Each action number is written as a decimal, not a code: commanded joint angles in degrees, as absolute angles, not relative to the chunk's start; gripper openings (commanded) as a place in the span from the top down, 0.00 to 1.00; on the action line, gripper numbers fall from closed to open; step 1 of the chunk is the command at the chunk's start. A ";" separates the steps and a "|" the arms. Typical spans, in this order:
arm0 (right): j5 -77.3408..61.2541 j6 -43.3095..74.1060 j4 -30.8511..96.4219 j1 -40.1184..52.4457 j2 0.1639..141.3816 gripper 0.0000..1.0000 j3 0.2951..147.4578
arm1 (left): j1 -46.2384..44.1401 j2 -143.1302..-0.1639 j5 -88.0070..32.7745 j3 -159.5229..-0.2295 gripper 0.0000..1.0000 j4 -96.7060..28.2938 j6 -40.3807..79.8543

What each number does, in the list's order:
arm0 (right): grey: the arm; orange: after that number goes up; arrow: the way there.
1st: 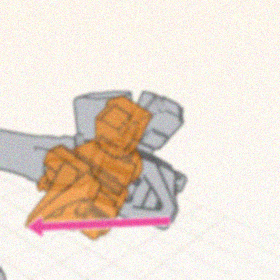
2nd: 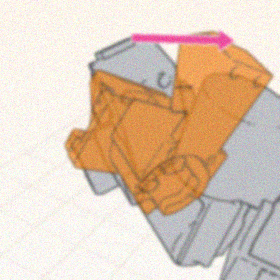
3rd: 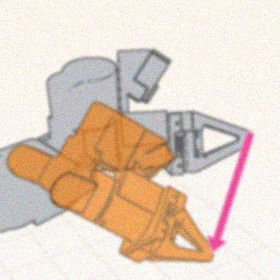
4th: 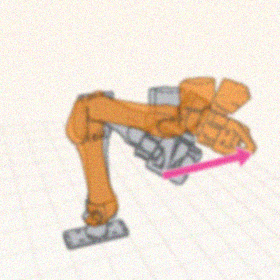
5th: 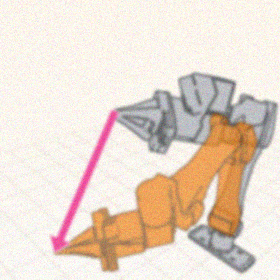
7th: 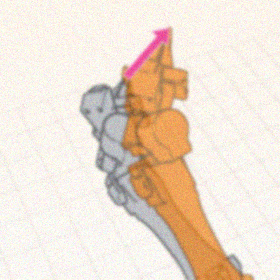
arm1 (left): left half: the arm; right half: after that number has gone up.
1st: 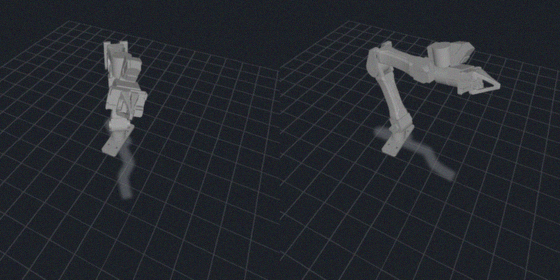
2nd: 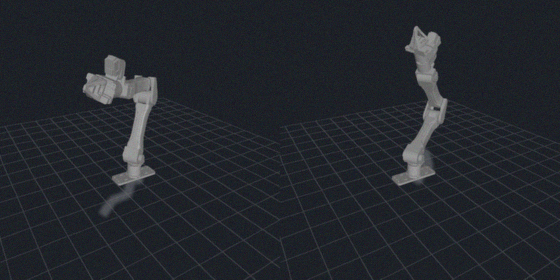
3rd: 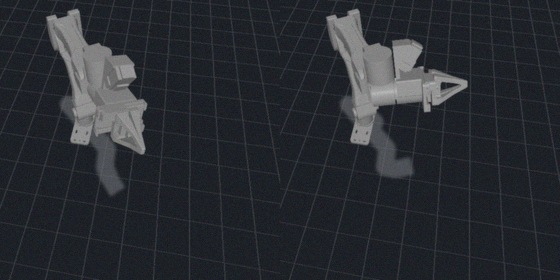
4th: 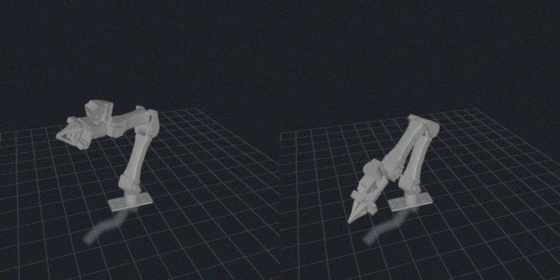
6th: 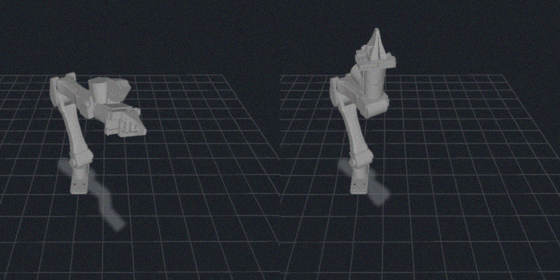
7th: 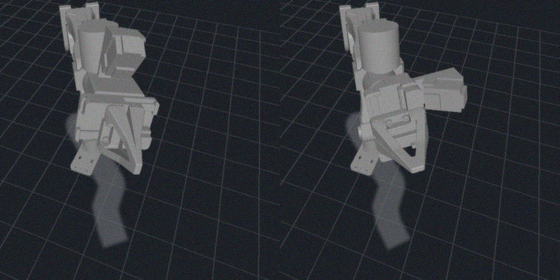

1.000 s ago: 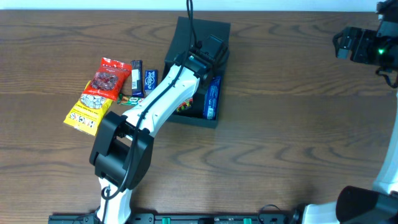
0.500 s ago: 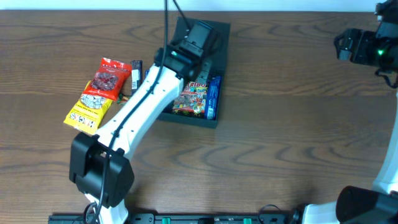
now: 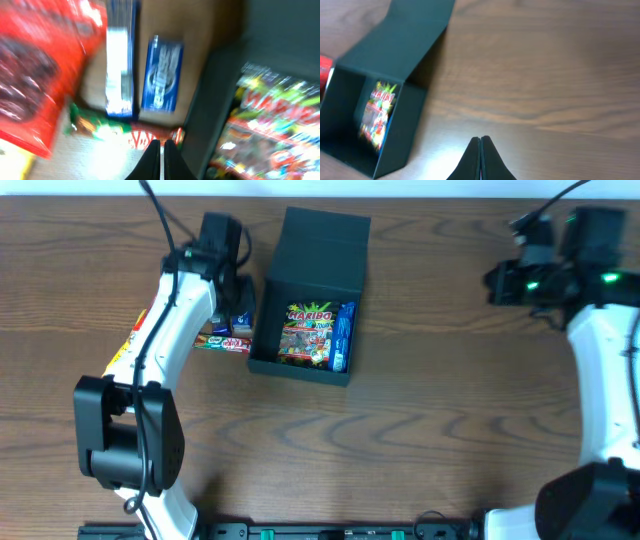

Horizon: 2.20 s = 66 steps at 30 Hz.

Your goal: Pack container

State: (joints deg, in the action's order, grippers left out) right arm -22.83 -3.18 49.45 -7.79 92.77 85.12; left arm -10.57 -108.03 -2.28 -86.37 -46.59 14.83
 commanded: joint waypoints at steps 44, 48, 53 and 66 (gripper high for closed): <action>-19.05 4.99 46.15 12.29 110.26 0.99 95.70 | -13.13 -108.18 -16.12 -76.27 0.94 -39.11 18.65; -16.40 4.62 48.05 17.02 111.74 0.98 95.09 | -13.13 -108.18 -16.12 -76.27 0.94 -37.56 18.68; -13.19 4.62 49.12 20.43 114.39 0.99 95.02 | -13.13 -108.18 -16.14 -76.27 0.94 -36.21 18.68; -8.78 9.21 49.74 22.59 122.28 0.99 95.02 | -13.15 -108.18 -16.14 -76.27 0.94 -35.29 18.90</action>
State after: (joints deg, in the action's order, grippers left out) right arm -9.58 7.90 49.69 22.00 121.56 95.07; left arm -13.21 -108.33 -16.36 -75.46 -35.48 18.24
